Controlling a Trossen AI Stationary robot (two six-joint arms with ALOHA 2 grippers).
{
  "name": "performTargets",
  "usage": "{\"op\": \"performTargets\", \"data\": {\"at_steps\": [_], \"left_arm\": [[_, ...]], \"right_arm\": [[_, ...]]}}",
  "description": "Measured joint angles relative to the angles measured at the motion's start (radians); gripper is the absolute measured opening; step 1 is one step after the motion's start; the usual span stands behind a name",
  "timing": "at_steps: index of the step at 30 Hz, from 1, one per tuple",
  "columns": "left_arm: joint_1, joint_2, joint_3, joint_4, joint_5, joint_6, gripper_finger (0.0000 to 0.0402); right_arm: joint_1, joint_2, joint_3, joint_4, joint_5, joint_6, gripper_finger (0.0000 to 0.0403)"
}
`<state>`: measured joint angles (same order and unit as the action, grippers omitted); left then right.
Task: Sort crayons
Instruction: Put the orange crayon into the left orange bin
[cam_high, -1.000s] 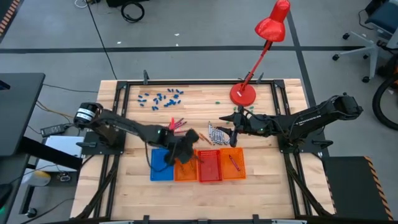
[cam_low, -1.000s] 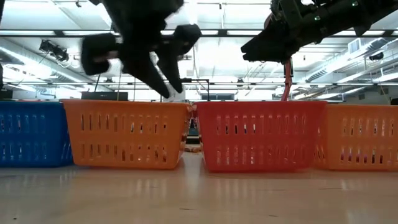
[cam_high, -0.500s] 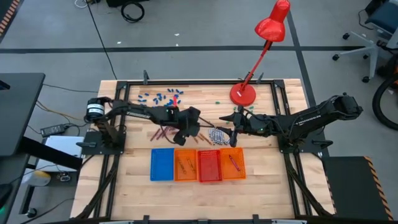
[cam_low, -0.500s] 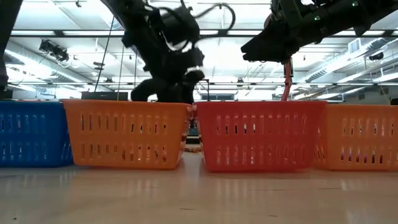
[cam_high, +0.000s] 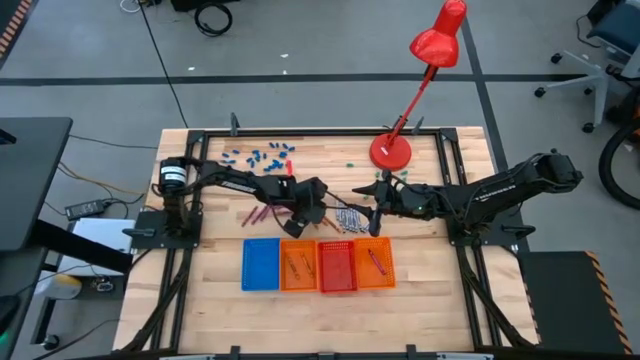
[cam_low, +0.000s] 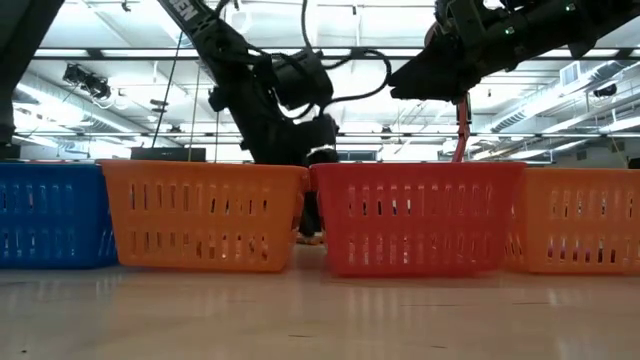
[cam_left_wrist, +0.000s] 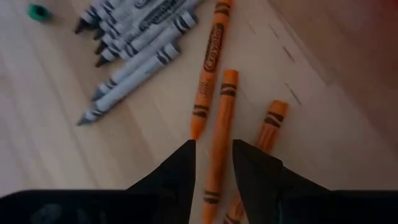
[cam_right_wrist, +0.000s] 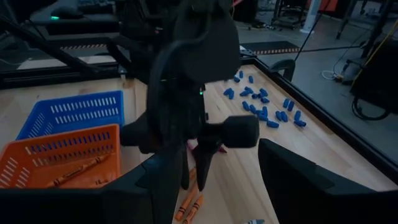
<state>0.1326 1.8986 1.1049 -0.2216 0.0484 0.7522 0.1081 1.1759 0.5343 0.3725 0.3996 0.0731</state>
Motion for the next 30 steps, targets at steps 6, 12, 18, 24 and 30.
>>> {"op": "performTargets", "data": {"at_steps": [6,12,18,24,30], "left_arm": [[0.008,0.032,0.004,0.007,0.012,-0.007,0.0116],[0.03,0.035,0.004,0.0,0.045,-0.081,0.0116],[0.057,0.037,0.005,-0.024,0.098,-0.129,0.0116],[0.067,0.037,0.005,-0.042,0.1,-0.139,0.0116],[0.068,0.038,0.003,-0.052,0.094,-0.14,0.0114]], "right_arm": [[0.0,0.0,0.0,0.005,0.0,-0.001,0.0213],[0.0,0.0,0.0,0.008,0.001,-0.002,0.0213],[0.0,0.0,0.0,0.008,0.001,-0.002,0.0213],[0.0,0.0,0.0,0.008,0.0,-0.002,0.0213],[0.0,0.0,0.0,0.008,0.0,-0.004,0.0213]]}}
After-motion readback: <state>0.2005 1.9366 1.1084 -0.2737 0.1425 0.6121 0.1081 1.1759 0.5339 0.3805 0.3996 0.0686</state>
